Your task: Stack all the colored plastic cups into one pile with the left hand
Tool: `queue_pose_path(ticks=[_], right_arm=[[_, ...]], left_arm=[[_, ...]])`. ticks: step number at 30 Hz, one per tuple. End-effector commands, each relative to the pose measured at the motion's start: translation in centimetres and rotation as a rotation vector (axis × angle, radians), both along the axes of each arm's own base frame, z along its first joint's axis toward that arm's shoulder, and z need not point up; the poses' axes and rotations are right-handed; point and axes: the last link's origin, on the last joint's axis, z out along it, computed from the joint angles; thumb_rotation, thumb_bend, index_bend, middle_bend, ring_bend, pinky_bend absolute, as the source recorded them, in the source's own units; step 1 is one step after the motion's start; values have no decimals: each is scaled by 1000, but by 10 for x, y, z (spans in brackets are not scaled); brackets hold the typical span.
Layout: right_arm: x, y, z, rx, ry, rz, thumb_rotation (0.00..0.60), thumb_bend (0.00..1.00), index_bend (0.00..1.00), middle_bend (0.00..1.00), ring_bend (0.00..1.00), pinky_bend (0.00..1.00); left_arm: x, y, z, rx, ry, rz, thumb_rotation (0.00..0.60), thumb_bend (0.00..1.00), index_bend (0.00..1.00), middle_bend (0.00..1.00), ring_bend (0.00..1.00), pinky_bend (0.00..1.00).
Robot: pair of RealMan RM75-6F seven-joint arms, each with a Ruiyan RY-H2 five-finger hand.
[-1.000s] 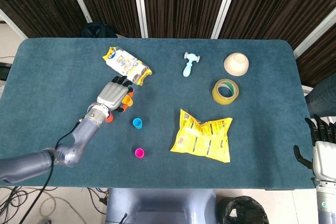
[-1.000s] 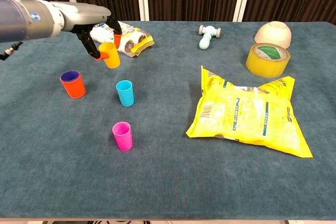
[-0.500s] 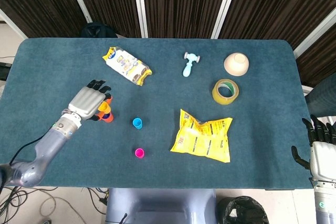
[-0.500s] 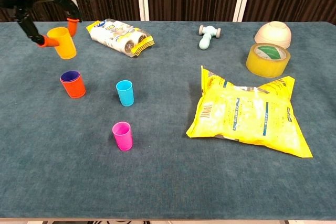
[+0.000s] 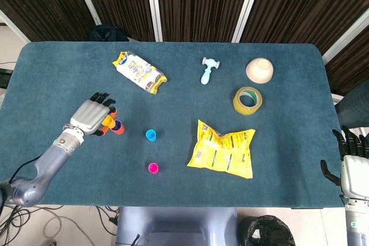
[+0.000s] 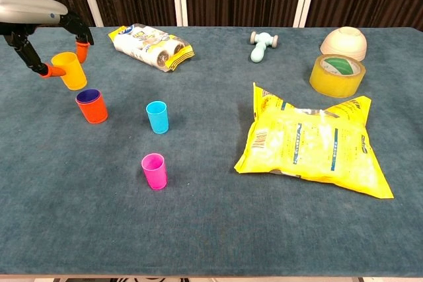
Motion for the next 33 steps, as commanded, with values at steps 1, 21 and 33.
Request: queue_pose_path(ticks=[1, 21, 33], right_arm=[[0, 0, 0, -3, -1, -2, 600, 416, 115, 53, 103, 43], [-2, -1, 1, -6, -8, -7, 600, 416, 115, 54, 103, 43], [-2, -1, -1, -3, -10, -12, 600, 416, 116, 54, 103, 43]], left_arm=[[-3, 0, -6, -9, 3, 1, 600, 364, 475, 170, 0, 81], [-6, 6, -28, -48, 44, 2, 600, 212, 65, 102, 0, 48], [24, 4, -29, -67, -43, -23, 600, 179, 58, 112, 0, 51]])
